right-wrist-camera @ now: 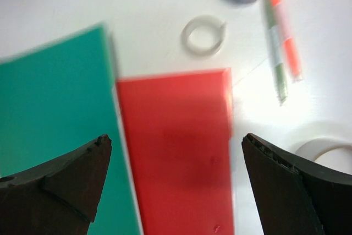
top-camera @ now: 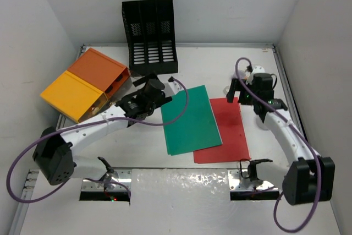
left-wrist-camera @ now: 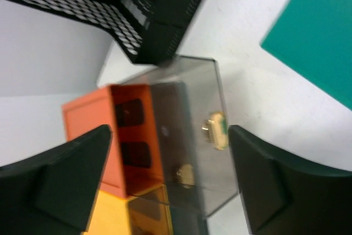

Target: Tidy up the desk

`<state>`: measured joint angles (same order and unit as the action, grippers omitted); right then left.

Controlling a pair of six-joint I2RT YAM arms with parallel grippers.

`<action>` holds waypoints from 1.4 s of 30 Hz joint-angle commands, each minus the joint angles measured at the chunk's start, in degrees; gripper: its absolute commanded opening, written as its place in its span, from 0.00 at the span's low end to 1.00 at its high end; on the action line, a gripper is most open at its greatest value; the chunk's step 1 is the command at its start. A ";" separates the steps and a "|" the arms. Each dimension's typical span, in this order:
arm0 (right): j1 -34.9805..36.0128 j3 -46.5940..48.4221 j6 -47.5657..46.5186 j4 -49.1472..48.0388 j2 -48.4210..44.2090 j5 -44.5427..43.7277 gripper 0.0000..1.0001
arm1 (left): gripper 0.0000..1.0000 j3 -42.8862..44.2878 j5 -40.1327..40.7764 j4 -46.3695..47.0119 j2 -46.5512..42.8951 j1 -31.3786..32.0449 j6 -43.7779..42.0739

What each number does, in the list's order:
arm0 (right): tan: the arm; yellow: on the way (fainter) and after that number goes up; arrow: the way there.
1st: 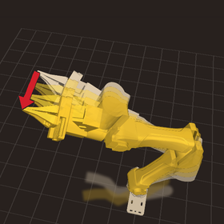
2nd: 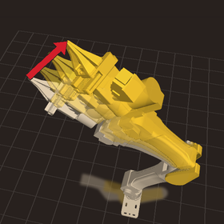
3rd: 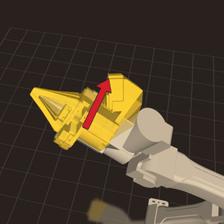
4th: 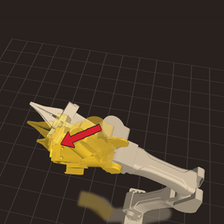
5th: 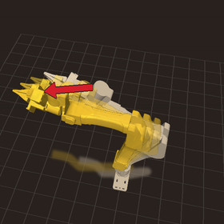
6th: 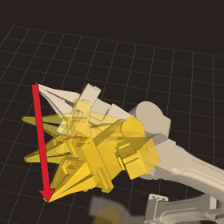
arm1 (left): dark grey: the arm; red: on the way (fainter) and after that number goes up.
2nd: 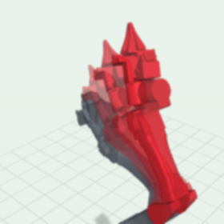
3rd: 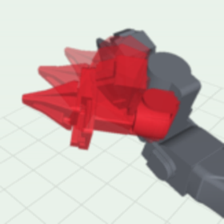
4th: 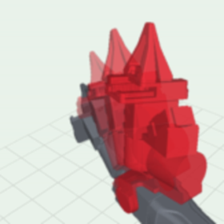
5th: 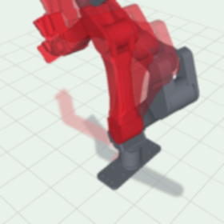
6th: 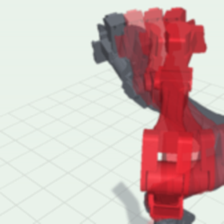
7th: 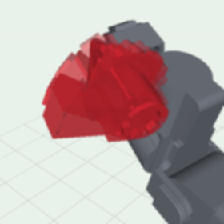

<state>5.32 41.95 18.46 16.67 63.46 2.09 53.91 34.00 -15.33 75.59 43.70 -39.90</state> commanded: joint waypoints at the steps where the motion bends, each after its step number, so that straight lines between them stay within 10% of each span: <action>1: -4.35 8.29 1.93 -3.92 4.64 -3.67 0.99 | 0.97 6.02 -1.65 -0.04 -5.45 -0.10 1.75; 3: -7.84 13.12 2.81 -5.06 9.65 -2.27 0.97 | 1.00 9.53 -3.31 -0.66 -6.24 -1.68 4.02; 7: -11.64 21.57 4.04 -5.42 17.82 1.25 0.22 | 1.00 17.53 -16.39 -7.76 -5.37 -16.40 10.80; 8: -12.00 22.98 3.69 -5.50 19.32 0.47 0.20 | 1.00 19.11 -18.33 -8.39 -5.54 -18.63 11.68; 12: -15.07 31.49 4.83 -4.45 27.57 -4.72 0.51 | 0.99 19.39 -24.93 -9.45 -8.08 -27.43 13.27; 20: -16.04 36.36 1.86 -7.33 39.72 0.42 0.59 | 1.00 14.39 -31.62 -11.65 -8.18 -40.97 12.48; 24: -15.08 37.74 -5.00 -9.75 43.49 8.21 0.87 | 1.00 11.83 -32.24 -12.00 -7.83 -42.91 11.95; 42: -8.75 48.14 -15.03 2.41 59.41 3.19 0.78 | 1.00 10.69 -33.38 -12.09 -5.37 -43.18 11.60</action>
<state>-3.84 88.64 5.65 18.48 123.83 7.14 64.47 1.43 -29.39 70.57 1.02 -28.10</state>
